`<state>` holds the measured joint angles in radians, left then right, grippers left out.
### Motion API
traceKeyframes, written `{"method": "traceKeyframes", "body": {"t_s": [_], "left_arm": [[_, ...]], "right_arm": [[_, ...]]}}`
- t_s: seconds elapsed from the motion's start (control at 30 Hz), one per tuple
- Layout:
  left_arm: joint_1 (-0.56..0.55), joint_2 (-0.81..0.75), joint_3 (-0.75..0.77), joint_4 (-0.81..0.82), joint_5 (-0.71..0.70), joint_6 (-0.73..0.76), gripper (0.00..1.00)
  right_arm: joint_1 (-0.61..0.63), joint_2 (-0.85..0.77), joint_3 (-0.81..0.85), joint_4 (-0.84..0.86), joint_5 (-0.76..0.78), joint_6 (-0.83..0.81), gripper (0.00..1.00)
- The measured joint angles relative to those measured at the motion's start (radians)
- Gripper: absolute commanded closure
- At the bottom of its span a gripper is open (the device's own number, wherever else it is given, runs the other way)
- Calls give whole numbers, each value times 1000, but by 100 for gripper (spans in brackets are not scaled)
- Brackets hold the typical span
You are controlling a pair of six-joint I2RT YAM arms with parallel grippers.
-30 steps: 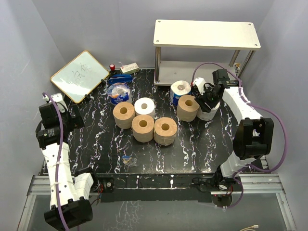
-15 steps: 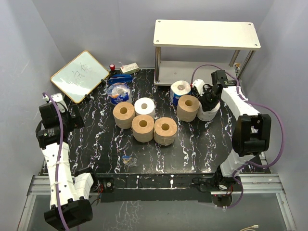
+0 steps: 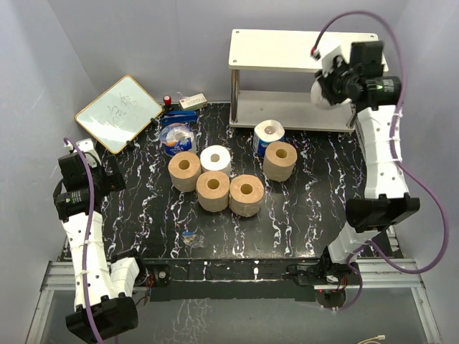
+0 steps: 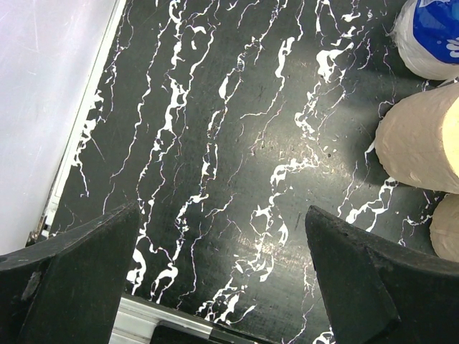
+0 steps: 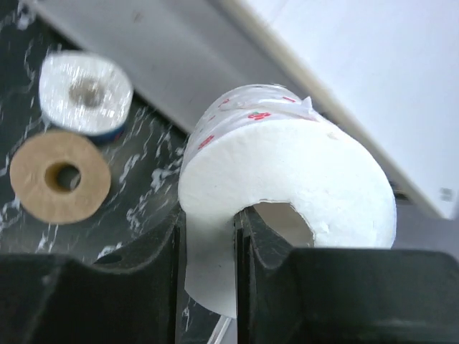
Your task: Place and organize the paper towels onto the shelf
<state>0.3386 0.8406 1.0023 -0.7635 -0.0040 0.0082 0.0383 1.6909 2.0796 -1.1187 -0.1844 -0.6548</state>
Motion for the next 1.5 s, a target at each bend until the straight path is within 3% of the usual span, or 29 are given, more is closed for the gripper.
{"method": "traceKeyframes", "body": {"t_s": [0.17, 0.23, 0.47, 0.73, 1.1, 1.5], "left_arm": [[0, -3, 0, 0, 10, 3, 2], [0, -10, 0, 0, 14, 6, 2], [8, -37, 0, 0, 20, 8, 2], [8, -37, 0, 0, 27, 11, 2], [8, -37, 0, 0, 30, 11, 2], [8, -25, 0, 0, 30, 11, 2]], "right_arm": [[-2, 73, 417, -64, 59, 103, 100], [-2, 98, 493, -63, 85, 119, 100], [-26, 55, 335, -55, 126, 202, 100], [-219, 180, 501, 52, 18, 346, 100], [-201, 188, 490, 248, -78, 397, 100], [-235, 262, 490, 296, -97, 463, 100]]}}
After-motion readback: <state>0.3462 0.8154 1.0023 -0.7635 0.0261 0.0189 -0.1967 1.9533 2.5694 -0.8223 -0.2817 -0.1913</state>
